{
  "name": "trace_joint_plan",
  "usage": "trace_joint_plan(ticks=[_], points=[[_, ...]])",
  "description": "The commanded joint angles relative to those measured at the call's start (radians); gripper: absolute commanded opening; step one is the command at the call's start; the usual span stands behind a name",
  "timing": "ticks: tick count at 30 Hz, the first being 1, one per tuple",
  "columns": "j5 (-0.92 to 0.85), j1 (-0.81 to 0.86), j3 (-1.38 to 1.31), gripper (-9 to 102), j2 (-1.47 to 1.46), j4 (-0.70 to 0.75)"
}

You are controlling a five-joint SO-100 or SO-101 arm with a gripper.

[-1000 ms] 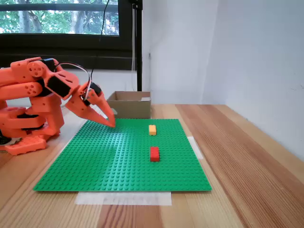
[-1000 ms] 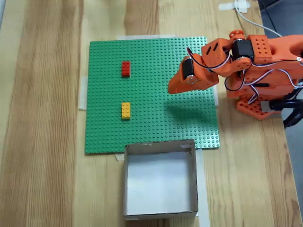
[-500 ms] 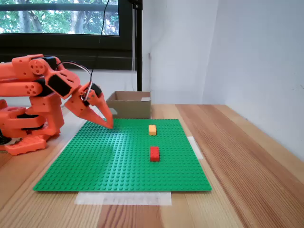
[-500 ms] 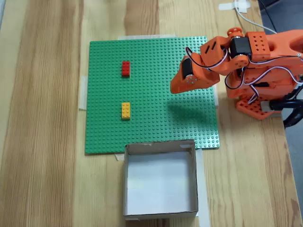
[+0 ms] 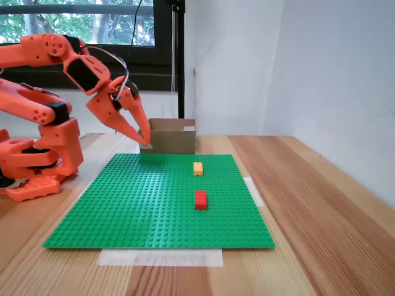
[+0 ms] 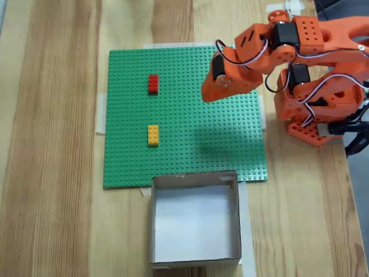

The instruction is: Pick the yellow lego block and put it in the box.

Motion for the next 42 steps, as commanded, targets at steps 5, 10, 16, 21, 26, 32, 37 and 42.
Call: trace_joint_plan(ticks=[5,10,16,21,26,32,37,42], points=[[0.014,-0.011,-0.222,0,-0.199,0.023],[0.012,-0.020,-0.325,0,-0.314,0.043],[0.012,-0.031,-0.476,0,-0.476,0.078],[0.006,-0.043,-0.578,-1,-0.621,0.089],[0.002,-0.074,-0.658,-1,-0.761,0.095],[0.011,-0.103,-0.792,0,-0.922,0.143],[0.018,-0.121,-0.881,1,-1.026,0.169],[0.034,-0.124,-0.951,5,-1.108,0.183]])
